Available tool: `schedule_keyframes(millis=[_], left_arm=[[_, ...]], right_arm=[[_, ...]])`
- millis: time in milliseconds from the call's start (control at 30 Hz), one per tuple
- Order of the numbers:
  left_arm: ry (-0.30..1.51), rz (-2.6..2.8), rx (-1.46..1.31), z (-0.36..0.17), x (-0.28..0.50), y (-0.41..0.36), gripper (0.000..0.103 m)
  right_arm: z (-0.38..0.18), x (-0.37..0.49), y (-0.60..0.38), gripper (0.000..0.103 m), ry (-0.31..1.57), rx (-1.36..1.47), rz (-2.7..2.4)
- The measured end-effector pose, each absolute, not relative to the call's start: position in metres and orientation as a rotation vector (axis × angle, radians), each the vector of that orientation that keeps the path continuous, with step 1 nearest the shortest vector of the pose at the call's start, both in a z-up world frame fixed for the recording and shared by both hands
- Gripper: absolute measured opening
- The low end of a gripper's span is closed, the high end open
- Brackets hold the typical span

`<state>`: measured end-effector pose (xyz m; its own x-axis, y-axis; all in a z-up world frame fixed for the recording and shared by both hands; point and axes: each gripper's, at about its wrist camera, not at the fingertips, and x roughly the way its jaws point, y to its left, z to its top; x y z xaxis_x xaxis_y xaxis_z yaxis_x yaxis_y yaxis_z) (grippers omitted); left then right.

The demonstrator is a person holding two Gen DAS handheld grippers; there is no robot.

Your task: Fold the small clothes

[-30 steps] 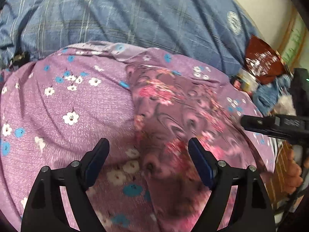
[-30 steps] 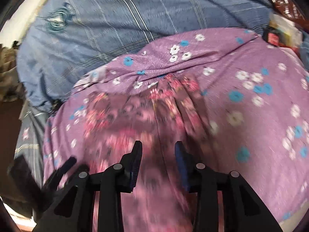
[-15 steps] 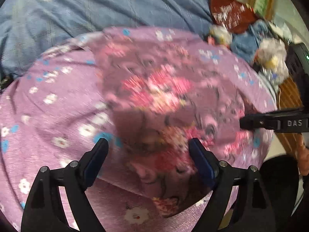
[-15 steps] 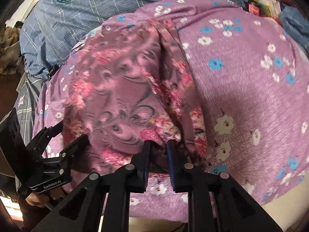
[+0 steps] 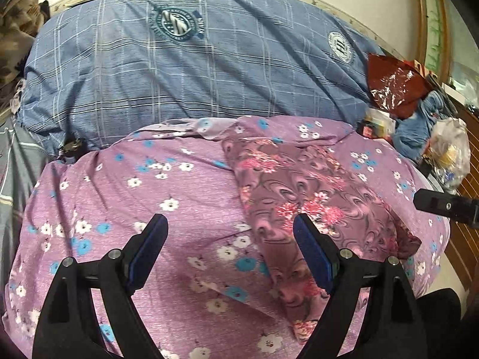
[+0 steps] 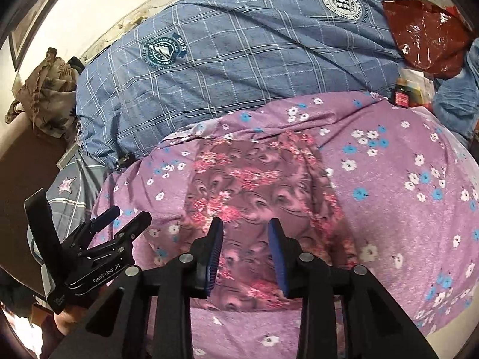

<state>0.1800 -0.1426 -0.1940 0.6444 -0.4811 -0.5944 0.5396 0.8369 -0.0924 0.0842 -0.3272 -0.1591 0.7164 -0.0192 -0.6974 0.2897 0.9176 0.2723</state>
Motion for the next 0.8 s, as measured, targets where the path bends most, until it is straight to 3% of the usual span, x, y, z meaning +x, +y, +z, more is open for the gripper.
schedule_keyframes(millis=[800], left_arm=[[0.673, -0.544, 0.109, -0.2, 0.187, -0.144, 0.086]], right_arm=[[-0.176, 0.097, -0.307, 0.043, 0.779, 0.375, -0.145]])
